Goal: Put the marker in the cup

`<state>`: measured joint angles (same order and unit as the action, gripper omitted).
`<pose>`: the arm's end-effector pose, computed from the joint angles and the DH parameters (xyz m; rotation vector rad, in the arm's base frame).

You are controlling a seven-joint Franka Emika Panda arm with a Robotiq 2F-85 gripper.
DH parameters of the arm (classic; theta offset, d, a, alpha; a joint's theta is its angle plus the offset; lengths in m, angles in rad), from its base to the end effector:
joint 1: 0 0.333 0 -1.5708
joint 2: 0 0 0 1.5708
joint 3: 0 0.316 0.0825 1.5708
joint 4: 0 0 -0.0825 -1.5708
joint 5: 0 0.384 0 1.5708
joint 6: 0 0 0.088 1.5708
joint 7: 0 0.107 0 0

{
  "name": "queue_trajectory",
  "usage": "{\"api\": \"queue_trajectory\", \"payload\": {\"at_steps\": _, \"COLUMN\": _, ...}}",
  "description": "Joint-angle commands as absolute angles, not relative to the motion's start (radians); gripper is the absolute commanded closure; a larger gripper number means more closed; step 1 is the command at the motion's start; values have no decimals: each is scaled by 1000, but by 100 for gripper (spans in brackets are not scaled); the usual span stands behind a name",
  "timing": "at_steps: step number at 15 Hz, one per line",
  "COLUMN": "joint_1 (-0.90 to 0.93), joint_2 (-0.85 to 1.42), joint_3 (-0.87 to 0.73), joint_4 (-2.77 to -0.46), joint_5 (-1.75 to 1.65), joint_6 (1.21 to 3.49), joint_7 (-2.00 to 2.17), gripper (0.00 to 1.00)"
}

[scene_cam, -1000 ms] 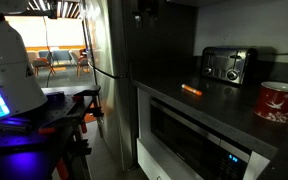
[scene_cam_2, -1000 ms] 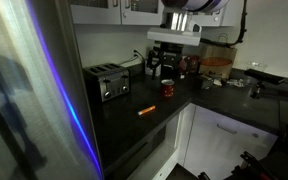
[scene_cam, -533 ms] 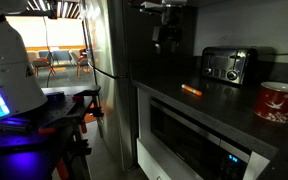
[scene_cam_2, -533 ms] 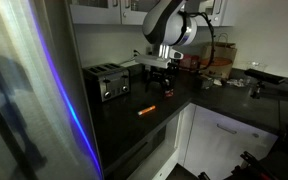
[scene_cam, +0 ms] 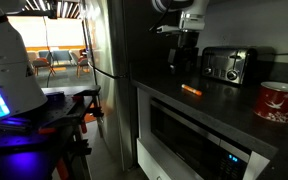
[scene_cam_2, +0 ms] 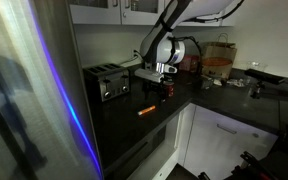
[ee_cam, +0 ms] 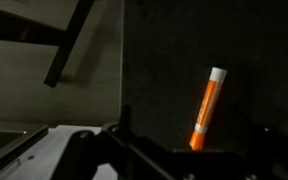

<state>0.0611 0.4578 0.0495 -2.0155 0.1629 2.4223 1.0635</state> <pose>0.5952 0.0663 0.2187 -2.6225 1.5772 0.1727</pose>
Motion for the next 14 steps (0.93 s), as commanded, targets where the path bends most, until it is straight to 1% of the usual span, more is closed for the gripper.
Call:
{"api": "queue_trajectory", "payload": {"at_steps": 1, "joint_1": 93, "joint_2": 533, "joint_3": 20, "joint_4": -1943, "joint_5": 220, "joint_6": 2443, "joint_7": 1054, "gripper": 0}}
{"api": "queue_trajectory", "payload": {"at_steps": 7, "joint_1": 137, "joint_2": 639, "joint_3": -42, "joint_4": -1849, "joint_5": 213, "joint_6": 2461, "joint_7": 1097, "gripper": 0}}
{"api": "queue_trajectory", "payload": {"at_steps": 12, "joint_1": 132, "joint_2": 712, "joint_3": -53, "joint_4": -1766, "joint_5": 232, "joint_6": 2473, "joint_7": 1089, "gripper": 0}}
{"api": "queue_trajectory", "payload": {"at_steps": 13, "joint_1": 130, "joint_2": 723, "joint_3": -55, "joint_4": -1752, "joint_5": 240, "joint_6": 2473, "joint_7": 1092, "gripper": 5}}
{"api": "queue_trajectory", "payload": {"at_steps": 14, "joint_1": 135, "joint_2": 735, "joint_3": -66, "joint_4": -1742, "joint_5": 238, "joint_6": 2483, "joint_7": 1102, "gripper": 26}}
